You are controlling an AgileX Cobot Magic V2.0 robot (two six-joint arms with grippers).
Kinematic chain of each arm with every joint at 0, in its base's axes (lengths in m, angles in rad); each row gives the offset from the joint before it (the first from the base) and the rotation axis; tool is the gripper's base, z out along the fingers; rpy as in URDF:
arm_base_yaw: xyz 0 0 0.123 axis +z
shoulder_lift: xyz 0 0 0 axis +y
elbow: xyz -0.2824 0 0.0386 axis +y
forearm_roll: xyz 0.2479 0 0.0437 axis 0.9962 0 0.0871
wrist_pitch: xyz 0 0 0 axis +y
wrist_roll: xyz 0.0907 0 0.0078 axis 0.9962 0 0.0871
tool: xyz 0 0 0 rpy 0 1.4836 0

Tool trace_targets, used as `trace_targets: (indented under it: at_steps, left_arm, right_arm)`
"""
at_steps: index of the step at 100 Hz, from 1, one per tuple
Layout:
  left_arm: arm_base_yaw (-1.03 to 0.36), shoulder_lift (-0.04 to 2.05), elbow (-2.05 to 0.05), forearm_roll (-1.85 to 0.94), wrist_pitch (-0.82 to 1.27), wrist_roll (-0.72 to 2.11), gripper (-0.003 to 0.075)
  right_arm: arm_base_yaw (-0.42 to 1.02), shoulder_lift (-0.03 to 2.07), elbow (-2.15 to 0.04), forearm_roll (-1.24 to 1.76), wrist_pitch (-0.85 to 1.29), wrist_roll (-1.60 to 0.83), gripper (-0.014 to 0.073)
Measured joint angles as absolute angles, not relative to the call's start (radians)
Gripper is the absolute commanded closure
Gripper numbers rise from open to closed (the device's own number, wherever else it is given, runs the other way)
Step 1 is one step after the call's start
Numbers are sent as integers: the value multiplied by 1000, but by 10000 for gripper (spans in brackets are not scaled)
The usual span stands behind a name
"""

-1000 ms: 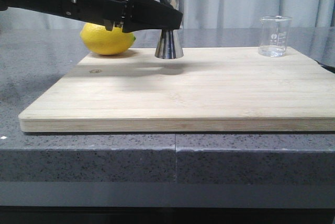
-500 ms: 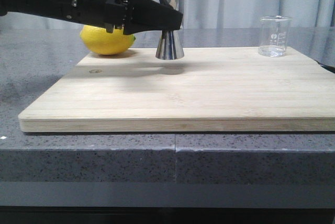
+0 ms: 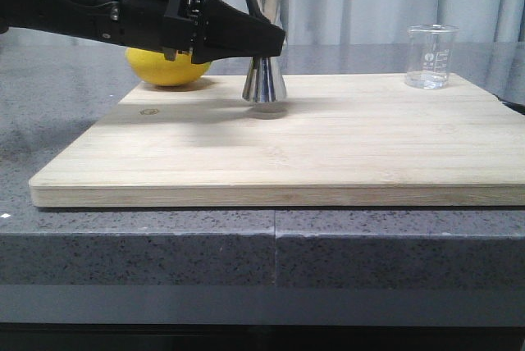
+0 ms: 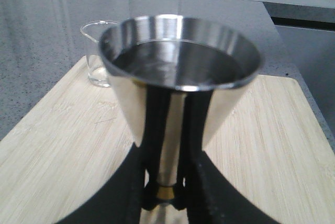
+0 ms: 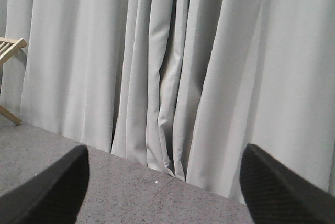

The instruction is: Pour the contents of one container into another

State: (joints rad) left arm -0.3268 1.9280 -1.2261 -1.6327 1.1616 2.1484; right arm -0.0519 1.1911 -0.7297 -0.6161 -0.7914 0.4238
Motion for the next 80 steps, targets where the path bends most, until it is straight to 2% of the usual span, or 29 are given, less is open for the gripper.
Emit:
trace_targets:
  at_steps: [80]
  left_arm:
    - [-327, 1928, -1191, -1633, 1162, 2175, 741]
  right_arm:
    - [-52, 1191, -730, -616, -790, 424, 58]
